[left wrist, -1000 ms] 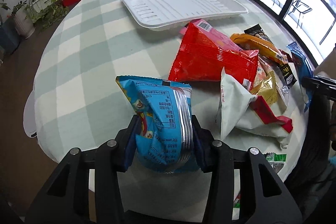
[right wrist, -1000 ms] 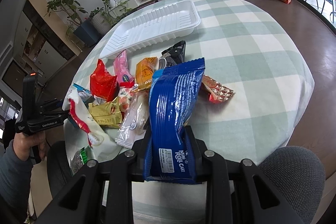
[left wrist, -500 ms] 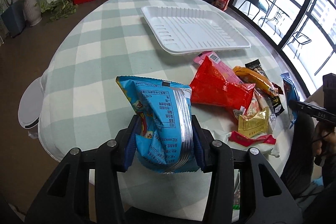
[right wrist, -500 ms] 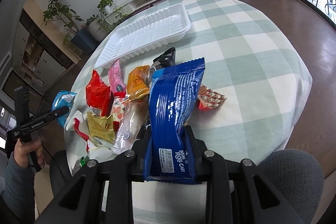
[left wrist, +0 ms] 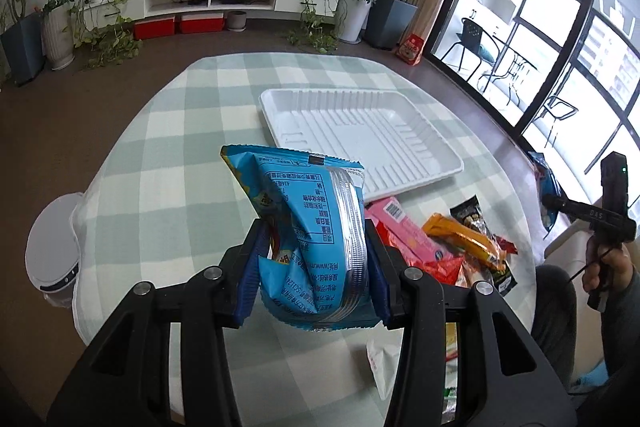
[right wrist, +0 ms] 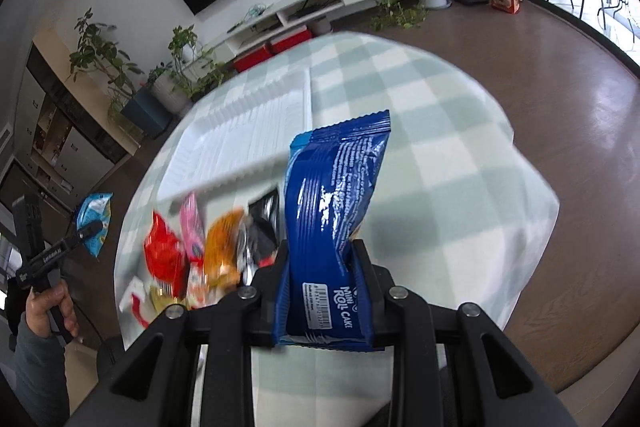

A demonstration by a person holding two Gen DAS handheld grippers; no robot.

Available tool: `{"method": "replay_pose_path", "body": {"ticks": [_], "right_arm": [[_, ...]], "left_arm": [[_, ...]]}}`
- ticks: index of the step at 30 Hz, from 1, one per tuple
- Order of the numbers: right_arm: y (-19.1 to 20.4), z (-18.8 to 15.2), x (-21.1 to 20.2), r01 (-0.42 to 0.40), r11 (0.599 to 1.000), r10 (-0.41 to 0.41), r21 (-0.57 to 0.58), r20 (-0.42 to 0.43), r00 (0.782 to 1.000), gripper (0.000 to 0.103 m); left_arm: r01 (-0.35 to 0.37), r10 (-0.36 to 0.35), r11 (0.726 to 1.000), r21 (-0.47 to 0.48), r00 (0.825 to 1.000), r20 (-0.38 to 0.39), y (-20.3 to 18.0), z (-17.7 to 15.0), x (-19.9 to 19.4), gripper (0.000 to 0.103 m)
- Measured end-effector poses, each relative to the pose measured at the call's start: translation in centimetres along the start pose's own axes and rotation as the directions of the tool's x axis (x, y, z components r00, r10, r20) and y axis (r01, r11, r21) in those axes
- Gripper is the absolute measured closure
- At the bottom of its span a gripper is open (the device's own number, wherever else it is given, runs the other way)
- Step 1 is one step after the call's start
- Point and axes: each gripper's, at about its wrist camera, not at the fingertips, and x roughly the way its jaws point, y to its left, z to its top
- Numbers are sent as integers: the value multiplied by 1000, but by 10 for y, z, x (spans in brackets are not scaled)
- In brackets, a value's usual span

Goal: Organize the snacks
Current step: 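Carry both packets over the white tray and release them inside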

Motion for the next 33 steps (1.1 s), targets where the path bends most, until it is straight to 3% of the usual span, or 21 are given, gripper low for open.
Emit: {"method": "replay_pose_path", "body": {"ticks": [5, 8, 13, 17, 21, 27, 33], "right_arm": [[17, 65, 5, -37, 998, 40, -45, 64, 997, 73], [45, 99, 29, -90, 990, 96, -105, 54, 994, 73], [86, 128, 110, -154, 973, 136, -173, -113, 984, 73], [97, 126, 170, -134, 968, 84, -213, -226, 970, 73], [89, 120, 203, -106, 973, 46, -204, -275, 960, 73], [77, 122, 224, -62, 978, -1, -201, -302, 953, 73], [69, 118, 232, -52, 980, -11, -191, -316, 949, 72]], "left_arm": [[15, -15, 1000, -16, 1000, 11, 1, 58, 21, 60], [15, -15, 1000, -14, 1000, -19, -6, 90, 48, 60], [25, -23, 999, 20, 995, -92, -29, 120, 104, 60], [10, -4, 999, 30, 984, -177, -36, 125, 153, 60], [-2, 12, 999, 44, 973, -231, -39, 121, 185, 60], [-22, 42, 997, 74, 958, -284, -41, 102, 216, 60], [-33, 58, 995, 92, 957, -285, -41, 96, 228, 55]]}}
